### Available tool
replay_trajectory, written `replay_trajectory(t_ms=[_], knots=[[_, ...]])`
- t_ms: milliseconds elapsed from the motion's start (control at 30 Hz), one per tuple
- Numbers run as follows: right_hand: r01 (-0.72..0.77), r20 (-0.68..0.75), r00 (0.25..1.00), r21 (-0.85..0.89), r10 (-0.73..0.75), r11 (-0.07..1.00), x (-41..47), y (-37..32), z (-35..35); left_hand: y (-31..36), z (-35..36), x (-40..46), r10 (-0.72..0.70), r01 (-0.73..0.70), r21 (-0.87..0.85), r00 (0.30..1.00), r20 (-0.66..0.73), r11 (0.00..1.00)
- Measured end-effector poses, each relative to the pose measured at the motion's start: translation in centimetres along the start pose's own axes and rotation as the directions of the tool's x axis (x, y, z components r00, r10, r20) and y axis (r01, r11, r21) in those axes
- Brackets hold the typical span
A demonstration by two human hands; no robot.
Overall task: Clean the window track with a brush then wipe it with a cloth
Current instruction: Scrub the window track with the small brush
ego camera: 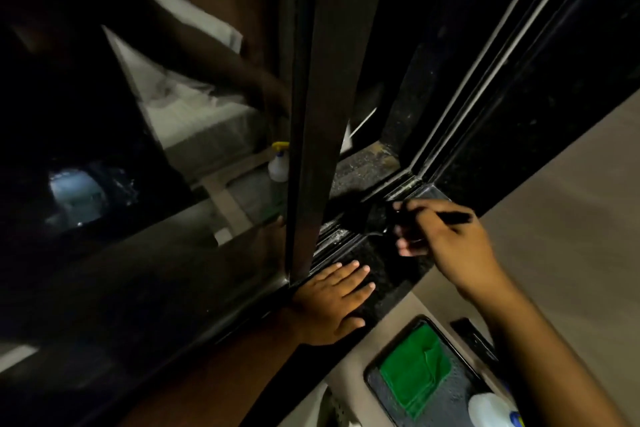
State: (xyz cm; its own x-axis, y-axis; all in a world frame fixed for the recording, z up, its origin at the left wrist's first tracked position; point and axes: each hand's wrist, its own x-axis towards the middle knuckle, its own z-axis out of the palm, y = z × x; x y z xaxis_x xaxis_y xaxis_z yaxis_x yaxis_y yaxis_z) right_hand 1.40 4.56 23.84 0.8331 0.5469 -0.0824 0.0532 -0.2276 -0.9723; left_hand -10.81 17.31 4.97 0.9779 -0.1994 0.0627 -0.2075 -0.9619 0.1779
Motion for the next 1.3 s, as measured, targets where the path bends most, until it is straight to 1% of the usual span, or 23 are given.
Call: replay_trajectory(t_ms=[67,133,167,200,267,367,433,500,567,600,667,700,767,800,867,900,933,967,1033,1067,1133,1200,1300], knots=[[-0.076,0.16,0.984,-0.016,0.077,0.997,1.3,0.5,2.2,-0.1,0.2,0.1,0.005,-0.005,-0.021,1.0,-0.03,1.0],[-0.027,0.324,0.94,-0.24,0.106,0.97,2.1,2.2,4.3,-0.2,0.4,0.1,-0.009,0.009,-0.003,1.0,-0.027,1.0],[0.019,0.363,0.925,-0.348,0.116,0.937,2.7,3.2,4.8,-0.1,0.6,0.0,-0.016,0.017,0.009,0.999,-0.028,1.0],[0.031,0.348,0.929,-0.419,0.129,0.907,3.7,4.0,4.6,-0.1,0.7,0.0,-0.022,0.022,0.01,1.0,-0.011,1.0],[0.004,0.242,0.961,-0.496,0.133,0.868,6.4,4.5,2.3,-0.2,0.8,0.1,-0.029,0.028,0.02,0.999,0.03,0.999],[0.042,0.098,0.994,-0.709,0.04,0.704,10.4,2.7,-2.2,-0.2,0.9,0.3,-0.045,0.043,0.045,0.998,0.044,0.998],[0.068,0.078,0.997,-0.682,-0.021,0.728,11.5,1.5,-3.4,-0.2,0.7,0.3,-0.038,0.036,0.048,0.998,0.047,0.998],[0.087,0.123,0.992,-0.475,-0.032,0.875,10.3,0.6,-2.1,-0.2,0.5,0.4,-0.04,0.037,0.049,0.998,0.053,0.998],[0.066,0.308,0.951,-0.246,0.013,0.967,7.9,0.7,0.6,-0.1,0.3,0.5,-0.037,0.035,0.035,0.998,0.05,0.999],[0.086,0.426,0.905,-0.235,0.023,0.968,6.5,1.4,2.1,-0.1,0.3,0.5,-0.035,0.033,0.037,0.998,0.044,0.999],[0.172,0.559,0.827,-0.357,0.063,0.918,4.7,3.2,4.1,-0.1,0.2,0.4,-0.027,0.026,0.05,0.999,0.031,0.998],[0.197,0.545,0.836,-0.414,0.069,0.889,4.8,3.9,4.2,-0.2,0.3,0.3,-0.025,0.024,0.056,0.999,0.027,0.998],[0.194,0.424,0.905,-0.497,0.042,0.846,6.9,4.5,2.8,-0.2,0.5,0.3,-0.032,0.03,0.065,0.999,0.029,0.997],[0.222,0.373,0.928,-0.574,0.01,0.788,8.4,4.3,1.5,-0.2,0.5,0.3,-0.04,0.038,0.066,0.999,0.026,0.997],[0.281,0.322,0.946,-0.782,-0.025,0.556,11.2,3.1,-1.4,-0.1,0.7,0.3,-0.047,0.044,0.059,0.998,0.037,0.997],[0.285,0.309,0.951,-0.832,-0.03,0.475,12.0,2.4,-2.4,-0.1,0.7,0.3,-0.045,0.042,0.057,0.998,0.045,0.997],[0.294,0.313,0.949,-0.829,-0.04,0.476,12.4,1.9,-2.8,-0.1,0.8,0.2,-0.044,0.041,0.056,0.998,0.046,0.998],[0.31,0.345,0.938,-0.773,-0.044,0.554,12.0,1.5,-2.7,-0.1,0.8,0.2,-0.045,0.043,0.058,0.998,0.042,0.997],[0.258,0.457,0.889,-0.516,0.008,0.816,9.7,0.6,-0.8,-0.1,0.7,0.4,-0.048,0.045,0.069,0.998,0.033,0.997],[0.191,0.526,0.849,-0.395,0.051,0.899,8.3,0.7,0.5,-0.1,0.6,0.4,-0.043,0.041,0.072,0.999,0.028,0.997],[0.163,0.628,0.774,-0.33,0.087,0.93,6.1,1.7,2.9,0.0,0.4,0.3,-0.037,0.036,0.057,0.999,0.016,0.998],[0.13,0.647,0.753,-0.325,0.12,0.937,5.4,2.7,4.1,0.0,0.2,0.2,-0.031,0.03,0.046,1.0,0.007,0.998],[-0.152,0.605,0.754,-0.218,0.256,0.964,7.0,3.4,3.1,0.0,0.1,0.2,-0.034,0.033,0.062,0.999,0.015,0.998]])
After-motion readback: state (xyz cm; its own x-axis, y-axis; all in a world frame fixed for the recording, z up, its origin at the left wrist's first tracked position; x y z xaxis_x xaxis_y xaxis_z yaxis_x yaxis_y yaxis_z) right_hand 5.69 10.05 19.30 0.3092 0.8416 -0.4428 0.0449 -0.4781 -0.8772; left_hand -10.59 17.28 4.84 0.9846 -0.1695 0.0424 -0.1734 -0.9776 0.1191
